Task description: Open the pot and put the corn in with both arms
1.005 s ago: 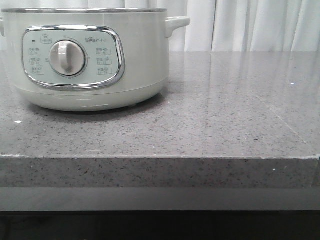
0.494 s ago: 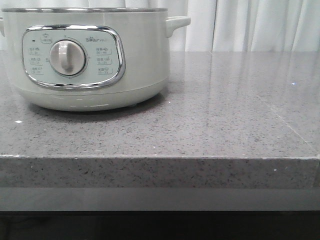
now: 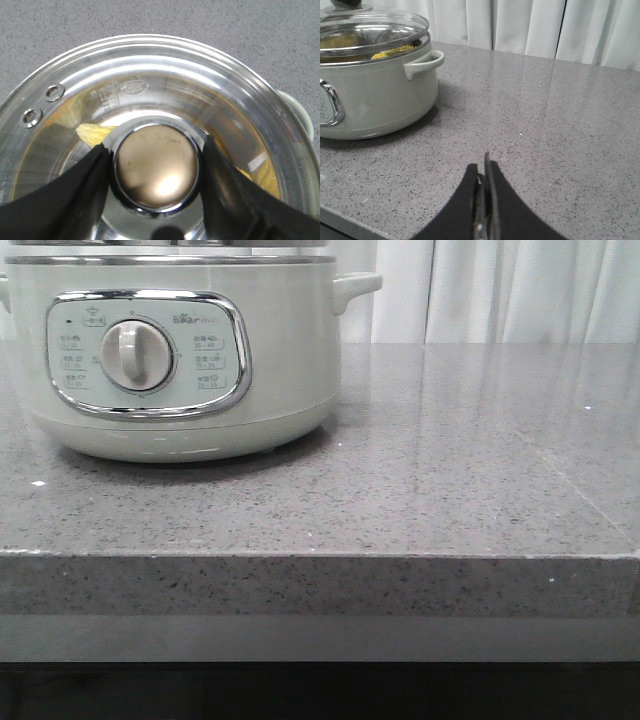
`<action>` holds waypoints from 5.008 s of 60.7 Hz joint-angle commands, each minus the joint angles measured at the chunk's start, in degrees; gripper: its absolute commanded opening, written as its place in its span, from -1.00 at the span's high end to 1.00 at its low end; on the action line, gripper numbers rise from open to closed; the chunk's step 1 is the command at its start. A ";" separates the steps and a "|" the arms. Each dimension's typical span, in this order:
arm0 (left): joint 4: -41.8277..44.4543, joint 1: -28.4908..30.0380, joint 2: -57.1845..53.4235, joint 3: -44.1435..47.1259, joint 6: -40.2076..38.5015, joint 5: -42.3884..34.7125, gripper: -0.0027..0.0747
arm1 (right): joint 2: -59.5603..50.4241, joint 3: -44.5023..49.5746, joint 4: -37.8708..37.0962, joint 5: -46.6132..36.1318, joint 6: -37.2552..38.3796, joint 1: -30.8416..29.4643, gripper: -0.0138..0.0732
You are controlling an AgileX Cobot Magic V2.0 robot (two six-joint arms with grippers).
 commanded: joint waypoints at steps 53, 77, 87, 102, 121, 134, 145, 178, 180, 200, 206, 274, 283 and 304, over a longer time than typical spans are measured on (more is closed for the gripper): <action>-1.21 -0.31 -4.07 0.17 -0.42 -6.54 -0.49 | 0.51 -1.58 -0.32 -5.24 -0.52 -0.23 0.82; -0.55 -0.31 -18.19 7.95 0.01 -6.87 -0.10 | 0.51 -1.58 -0.32 -5.24 -0.52 -0.23 0.82; -0.10 -0.31 -27.26 16.74 0.17 -9.44 0.58 | 0.51 -1.58 -0.32 -5.24 -0.52 -0.23 0.82; -0.10 -0.31 -43.86 32.73 0.17 -15.00 0.98 | 0.51 -1.58 -0.32 -5.24 -0.52 -0.23 0.82; -0.10 -0.31 -68.10 52.58 0.17 -19.29 0.98 | 0.51 -1.58 -0.32 -5.24 -0.52 -0.23 0.82; 0.02 -0.31 -86.26 63.66 0.17 -22.78 0.98 | 0.51 -1.58 -0.32 -5.24 -0.52 -0.23 0.82; 0.16 -0.31 -94.13 67.03 0.17 -23.05 0.98 | 0.51 -1.58 -0.32 -5.24 -0.52 -0.23 0.82; -0.08 -0.31 -94.93 71.47 0.17 -23.66 0.98 | 0.51 -1.58 -0.32 -5.24 -0.52 -0.23 0.82; -0.08 -0.31 -94.93 72.18 0.17 -24.63 0.98 | 0.51 -1.58 -0.32 -5.24 -0.52 -0.23 0.82; -2.43 8.88 -94.93 88.81 0.17 -37.12 0.98 | 0.51 -1.58 -0.32 -5.24 -0.52 -0.23 0.82; -3.37 11.64 -94.93 93.58 0.17 -42.12 0.98 | 0.51 -1.58 -0.32 -5.24 -0.52 -0.23 0.82; -5.29 19.85 -95.47 101.36 0.17 -49.46 0.98 | 0.57 -1.58 -0.32 -5.22 -0.52 -0.23 0.82; -5.29 19.85 -95.47 101.36 0.17 -49.46 0.98 | 0.57 -1.58 -0.32 -5.22 -0.52 -0.23 0.82; -5.29 19.85 -95.47 101.36 0.17 -49.46 0.98 | 0.52 0.08 -1.89 -9.70 -0.52 -0.68 0.82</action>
